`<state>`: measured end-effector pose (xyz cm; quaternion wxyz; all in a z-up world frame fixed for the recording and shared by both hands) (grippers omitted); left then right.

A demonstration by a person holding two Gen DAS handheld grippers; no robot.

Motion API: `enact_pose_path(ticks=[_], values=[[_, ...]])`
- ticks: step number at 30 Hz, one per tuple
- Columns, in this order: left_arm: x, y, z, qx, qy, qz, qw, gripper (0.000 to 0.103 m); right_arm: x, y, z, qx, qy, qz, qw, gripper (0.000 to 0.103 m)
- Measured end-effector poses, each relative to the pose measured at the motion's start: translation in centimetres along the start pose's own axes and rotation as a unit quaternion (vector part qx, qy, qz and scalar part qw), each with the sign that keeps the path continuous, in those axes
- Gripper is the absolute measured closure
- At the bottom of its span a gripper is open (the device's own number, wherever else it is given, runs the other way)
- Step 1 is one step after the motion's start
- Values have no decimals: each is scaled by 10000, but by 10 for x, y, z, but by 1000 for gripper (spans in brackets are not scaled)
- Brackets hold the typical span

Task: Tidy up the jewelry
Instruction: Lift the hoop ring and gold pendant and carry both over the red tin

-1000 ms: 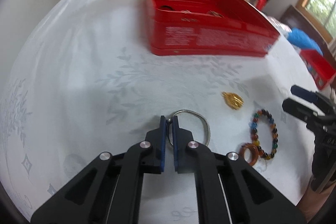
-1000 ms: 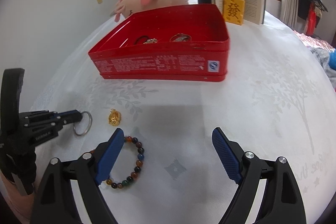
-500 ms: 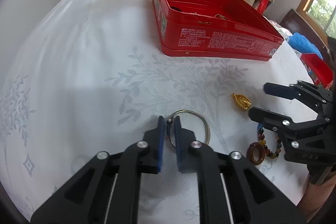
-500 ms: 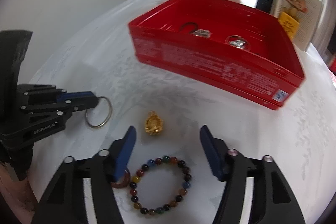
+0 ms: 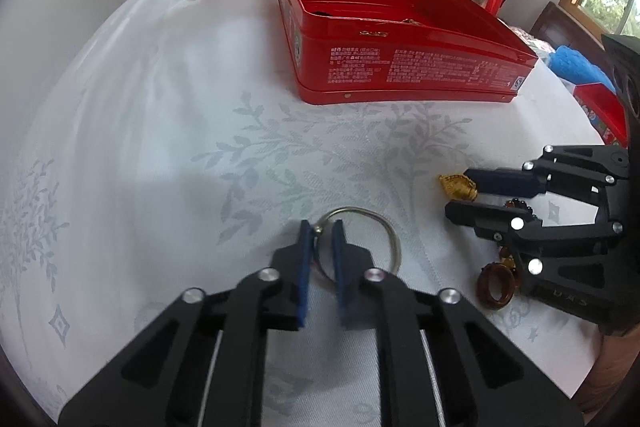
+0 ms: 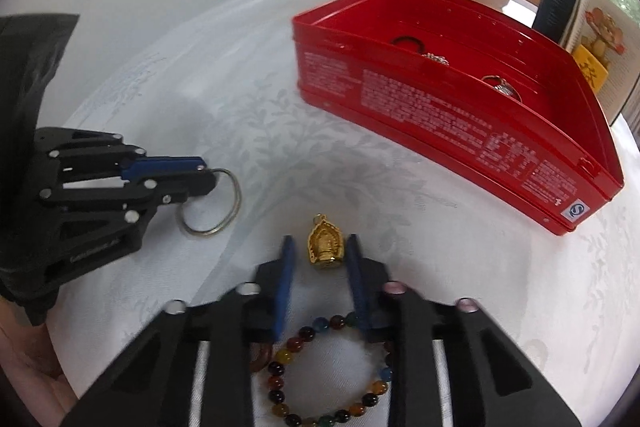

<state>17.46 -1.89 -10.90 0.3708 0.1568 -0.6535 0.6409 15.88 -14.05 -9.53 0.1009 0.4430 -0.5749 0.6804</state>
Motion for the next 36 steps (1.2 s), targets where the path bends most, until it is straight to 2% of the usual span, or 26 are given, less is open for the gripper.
enact_pose_path(ticks=[4,11,24,36], values=[[0,0,1,-46,-23,35,10000,99,3,1,1,-72,-37,56,10000,89],[4,-3,-3,211,75,104,9997,99,19,-2,9,-289,-43,307,9991,89],[35,-31,-4,434,230,564,9972,99,57,-19,28,-657,-117,818,9944,89],[49,-93,23,180,411,969,9943,99,88,-63,64,-841,134,1247,9885,89]])
Point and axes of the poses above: each gripper's, at about its wrist camera, not at the fingertips, and x roughly against the way its jaws point, z to its right, y to its underside, the point moved 7 cm from there along -x, roughly the way its jaws point, and after that the axes turned 14 degrees about z, right-handed, at the moved point
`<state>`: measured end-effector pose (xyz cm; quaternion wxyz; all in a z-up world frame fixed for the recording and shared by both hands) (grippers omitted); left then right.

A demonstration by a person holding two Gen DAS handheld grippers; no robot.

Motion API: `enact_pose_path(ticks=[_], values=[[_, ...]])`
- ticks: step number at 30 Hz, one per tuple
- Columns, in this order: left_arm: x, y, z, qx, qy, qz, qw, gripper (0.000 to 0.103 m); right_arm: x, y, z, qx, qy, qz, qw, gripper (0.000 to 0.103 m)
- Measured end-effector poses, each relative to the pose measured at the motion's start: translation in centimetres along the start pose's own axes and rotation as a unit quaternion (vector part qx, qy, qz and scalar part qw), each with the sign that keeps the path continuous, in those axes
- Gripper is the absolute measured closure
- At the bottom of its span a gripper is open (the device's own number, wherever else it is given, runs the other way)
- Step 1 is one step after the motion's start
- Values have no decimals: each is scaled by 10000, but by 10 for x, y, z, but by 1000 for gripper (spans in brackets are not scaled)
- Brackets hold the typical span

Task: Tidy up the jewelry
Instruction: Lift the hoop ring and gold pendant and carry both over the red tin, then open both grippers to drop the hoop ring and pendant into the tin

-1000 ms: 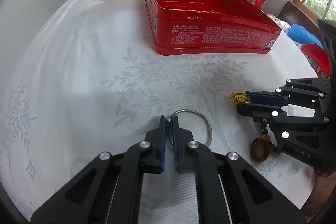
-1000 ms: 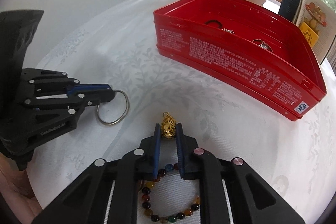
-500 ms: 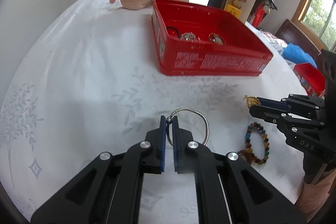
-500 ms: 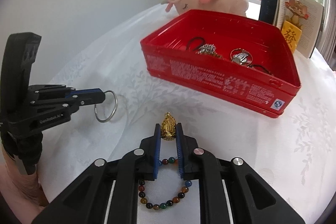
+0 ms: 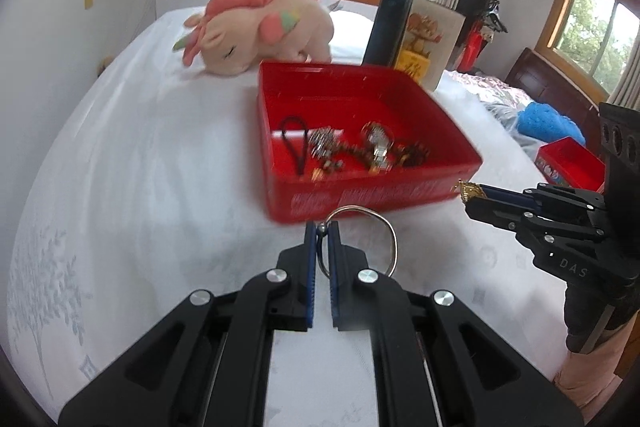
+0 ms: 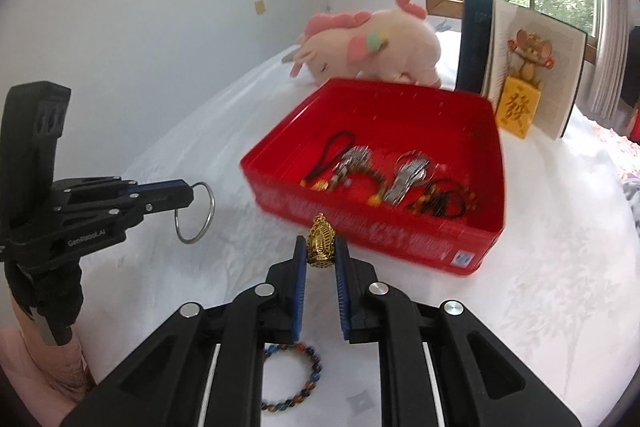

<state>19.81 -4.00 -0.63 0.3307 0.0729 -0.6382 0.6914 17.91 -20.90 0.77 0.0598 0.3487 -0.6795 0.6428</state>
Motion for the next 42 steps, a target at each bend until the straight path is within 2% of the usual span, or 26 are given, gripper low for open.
enact_pose_path(ticks=[9,16,22,29,35,37,39,42], values=[[-31,-53,15,-47,61,113,9999,99,-20,-45,34,-232,308,61,9992,89],[-84,-80,19,120,36,-6,9999,99,-66,-68,64,-462,644,-119,9968,89],[-134,-84,10,322,-97,-239,9991,99,-113,-67,88,-788,709,-353,9937,89],[-181,-81,2,379,-207,-560,9975,99,-154,-64,104,-796,844,-633,9912,89],[-196,-79,0,380,-246,-672,9967,99,-166,-60,114,-784,958,-738,9896,88],[-197,-78,1,347,-213,-679,9969,95,-166,-61,117,-802,1019,-721,9889,86],[-196,-79,0,313,-253,-643,9971,94,-165,-63,118,-779,1074,-655,9890,79],[-192,-81,0,286,-277,-576,9975,91,-158,-65,117,-717,1118,-560,9896,76]])
Point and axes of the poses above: each gripper's, at about its wrist camera, not at the fingertips, and x roughly against the way its jaws point, z to its right, y to its underside, the point moved 7 cm from there along -x, roughly the way its jaws point, and after that the axes turned 14 degrees about z, right-handed, at the moved point
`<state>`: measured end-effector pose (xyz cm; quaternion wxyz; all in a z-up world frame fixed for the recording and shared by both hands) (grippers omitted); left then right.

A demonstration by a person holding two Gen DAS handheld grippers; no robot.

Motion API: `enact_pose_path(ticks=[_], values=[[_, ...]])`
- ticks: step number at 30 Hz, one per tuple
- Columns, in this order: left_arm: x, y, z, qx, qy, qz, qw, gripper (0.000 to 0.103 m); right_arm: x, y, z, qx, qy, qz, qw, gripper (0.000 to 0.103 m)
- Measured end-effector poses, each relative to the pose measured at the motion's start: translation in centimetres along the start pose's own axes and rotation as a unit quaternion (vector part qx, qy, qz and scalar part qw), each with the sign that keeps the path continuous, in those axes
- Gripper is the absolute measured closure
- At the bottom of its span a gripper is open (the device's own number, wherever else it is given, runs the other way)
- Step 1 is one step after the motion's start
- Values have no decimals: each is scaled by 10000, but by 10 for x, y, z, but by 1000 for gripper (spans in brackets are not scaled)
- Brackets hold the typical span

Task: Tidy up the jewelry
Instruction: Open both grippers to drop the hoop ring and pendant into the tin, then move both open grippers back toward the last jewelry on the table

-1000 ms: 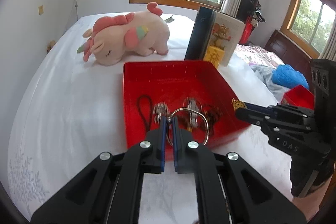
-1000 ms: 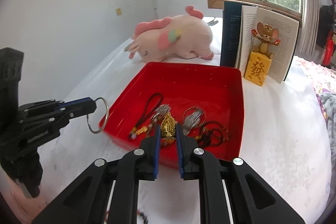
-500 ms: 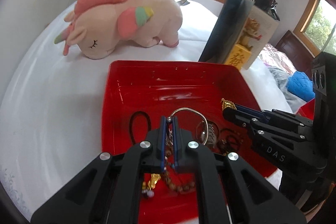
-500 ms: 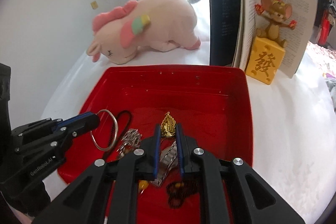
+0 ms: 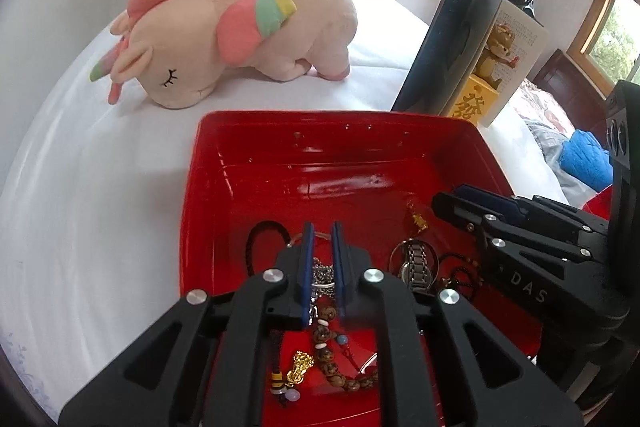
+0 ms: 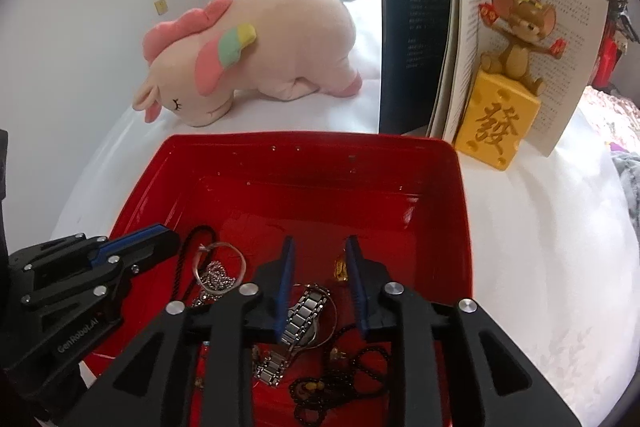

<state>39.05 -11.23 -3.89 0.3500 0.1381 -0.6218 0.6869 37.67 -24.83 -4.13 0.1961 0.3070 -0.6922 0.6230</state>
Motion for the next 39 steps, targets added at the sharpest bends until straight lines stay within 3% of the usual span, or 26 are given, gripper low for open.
enact_pose_path(ticks=[2,7,9,13,15,22,28,39], values=[[5,-2,-2,24,-30,80,10000,81,4,-1,0,-5,-13,35,10000,72],[21,-10,-4,-67,-211,403,9989,44,22,-3,-1,87,112,239,9996,45],[30,-12,-5,-68,-249,517,9983,33,29,-5,-2,82,108,304,9994,31],[47,-17,-11,-80,-474,758,9960,14,45,-9,0,85,359,455,9983,17],[56,-19,-15,-88,-588,883,9943,13,51,-11,2,100,450,512,9976,8],[73,-20,-24,-304,-981,1043,9892,9,78,-16,-7,483,875,959,9904,4],[84,-18,-32,-458,-1229,1170,9844,8,91,-20,-6,229,646,1170,9908,4],[106,-10,-39,-284,-1203,1226,9847,7,94,-5,-10,312,655,876,9935,4]])
Point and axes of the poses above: each gripper's, at about its wrist camera, not at the fingertips, and x roughly against the way its jaws point, z to its right, y to its underside, the point moved 7 cm from there along -x, roughly the way its jaws point, and after that the axes turned 14 degrees about z, right-handed, at the moved point
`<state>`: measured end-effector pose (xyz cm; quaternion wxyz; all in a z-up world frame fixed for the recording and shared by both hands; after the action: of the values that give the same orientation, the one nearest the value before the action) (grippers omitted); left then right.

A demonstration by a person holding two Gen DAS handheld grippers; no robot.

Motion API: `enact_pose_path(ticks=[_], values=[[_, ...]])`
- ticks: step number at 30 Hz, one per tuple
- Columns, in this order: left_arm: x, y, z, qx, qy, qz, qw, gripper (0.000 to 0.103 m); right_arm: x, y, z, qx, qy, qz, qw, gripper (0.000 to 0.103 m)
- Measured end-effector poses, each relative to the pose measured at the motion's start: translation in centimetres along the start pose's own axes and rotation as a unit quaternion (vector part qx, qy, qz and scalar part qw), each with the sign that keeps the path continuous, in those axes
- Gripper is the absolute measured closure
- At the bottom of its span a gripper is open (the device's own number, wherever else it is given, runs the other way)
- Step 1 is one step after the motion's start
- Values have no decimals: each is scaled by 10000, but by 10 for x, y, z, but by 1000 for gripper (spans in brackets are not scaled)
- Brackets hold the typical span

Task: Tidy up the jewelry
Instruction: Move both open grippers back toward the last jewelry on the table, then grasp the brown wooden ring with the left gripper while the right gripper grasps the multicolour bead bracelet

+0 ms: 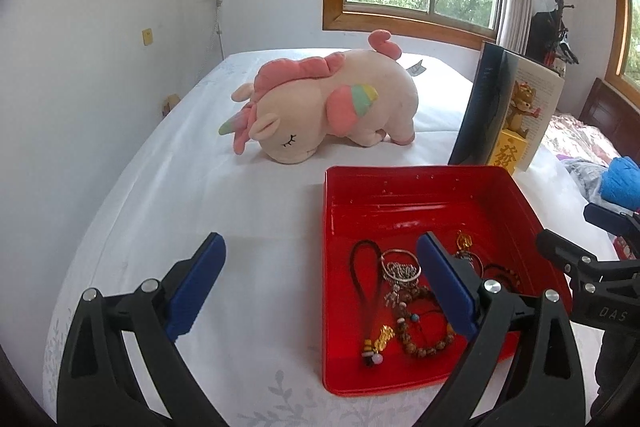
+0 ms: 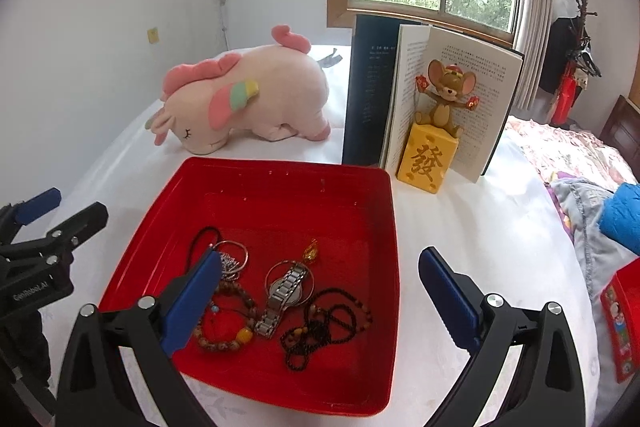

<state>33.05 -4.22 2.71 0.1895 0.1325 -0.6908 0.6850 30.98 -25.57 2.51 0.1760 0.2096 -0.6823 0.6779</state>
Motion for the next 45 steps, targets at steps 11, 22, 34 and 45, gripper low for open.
enact_pose_path(ticks=[11,22,34,45], values=[[25,37,8,57,282,-378,9989,7,28,31,10,-339,-84,-41,9994,4],[73,121,9,-181,544,-930,9940,6,84,75,19,-796,-358,318,9957,4],[122,181,12,-408,971,-1420,9842,7,137,130,4,-530,-714,-103,9960,4],[129,201,34,-409,1383,-1922,9707,11,156,146,1,-524,-721,-190,9958,4]])
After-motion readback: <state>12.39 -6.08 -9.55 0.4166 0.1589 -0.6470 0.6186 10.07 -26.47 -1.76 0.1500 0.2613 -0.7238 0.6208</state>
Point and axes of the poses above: each gripper's, at about its wrist camera, not at the fingertips, and x roughly against the way its jaws point, z to its right, y to its underside, the point moved 7 cm from there along -x, roughly the way its jaws point, and after that the axes turned 14 degrees about z, right-handed, at the moved point
